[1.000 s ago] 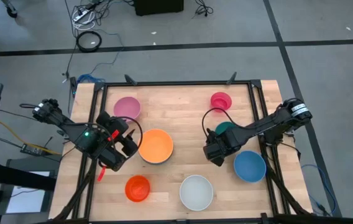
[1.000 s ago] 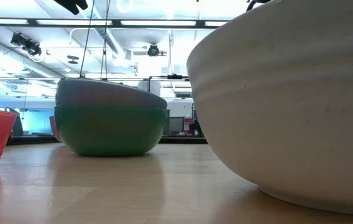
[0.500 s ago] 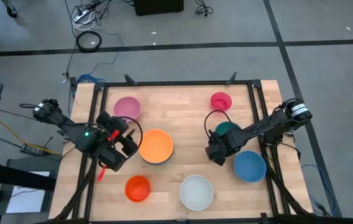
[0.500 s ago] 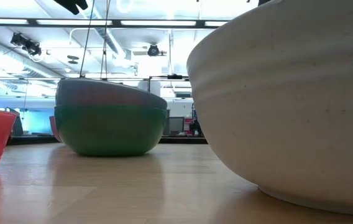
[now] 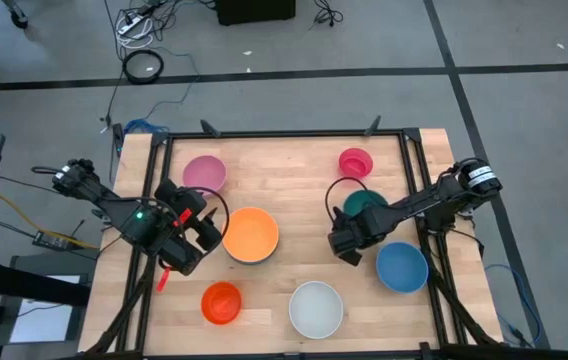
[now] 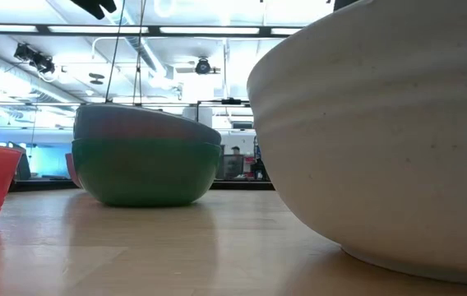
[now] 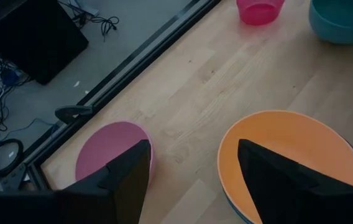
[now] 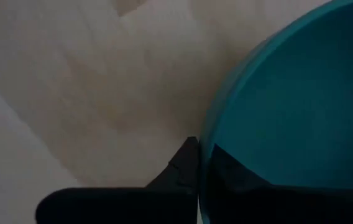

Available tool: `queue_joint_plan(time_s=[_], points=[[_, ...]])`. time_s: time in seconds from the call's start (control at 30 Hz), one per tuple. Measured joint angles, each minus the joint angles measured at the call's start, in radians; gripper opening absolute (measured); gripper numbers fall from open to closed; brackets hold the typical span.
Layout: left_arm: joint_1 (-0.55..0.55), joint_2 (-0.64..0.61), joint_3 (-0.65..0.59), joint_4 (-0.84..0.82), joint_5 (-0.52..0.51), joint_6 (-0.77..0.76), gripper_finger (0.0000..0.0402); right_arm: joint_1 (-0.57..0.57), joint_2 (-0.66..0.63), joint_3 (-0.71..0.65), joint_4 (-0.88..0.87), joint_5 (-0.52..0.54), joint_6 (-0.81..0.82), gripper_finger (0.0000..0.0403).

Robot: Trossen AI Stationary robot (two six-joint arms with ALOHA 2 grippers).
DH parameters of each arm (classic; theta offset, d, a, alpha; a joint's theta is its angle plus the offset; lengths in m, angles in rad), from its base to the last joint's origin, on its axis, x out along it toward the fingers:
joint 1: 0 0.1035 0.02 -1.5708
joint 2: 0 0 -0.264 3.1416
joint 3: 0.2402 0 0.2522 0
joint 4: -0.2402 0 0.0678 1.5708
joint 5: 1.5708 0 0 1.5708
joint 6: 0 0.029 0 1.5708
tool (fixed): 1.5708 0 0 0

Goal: Nest bowls inside each other
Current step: Stack the green bowl on top of the orange bowl

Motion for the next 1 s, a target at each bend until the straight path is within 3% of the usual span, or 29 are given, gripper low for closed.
queue_joint_plan(time_s=[0.3, 0.57, 0.77, 1.0], points=[[0.000, 0.000, 0.000, 0.000, 0.000, -0.004, 0.0250, 0.004, 0.000, 0.076, 0.038, 0.059, -0.117, 0.0001], [0.000, 0.000, 0.000, 0.000, 0.000, -0.009, 0.0250, 0.005, 0.000, 0.295, 0.196, 0.070, -0.321, 0.0000], [0.000, 0.000, 0.000, 0.000, -0.009, -0.011, 0.0250, -0.018, 0.000, 0.382, 0.446, -0.104, -0.457, 0.0000], [0.000, 0.000, 0.000, 0.000, -0.014, -0.011, 0.0250, -0.068, 0.001, 0.384, 0.610, -0.213, -0.511, 0.0000]])
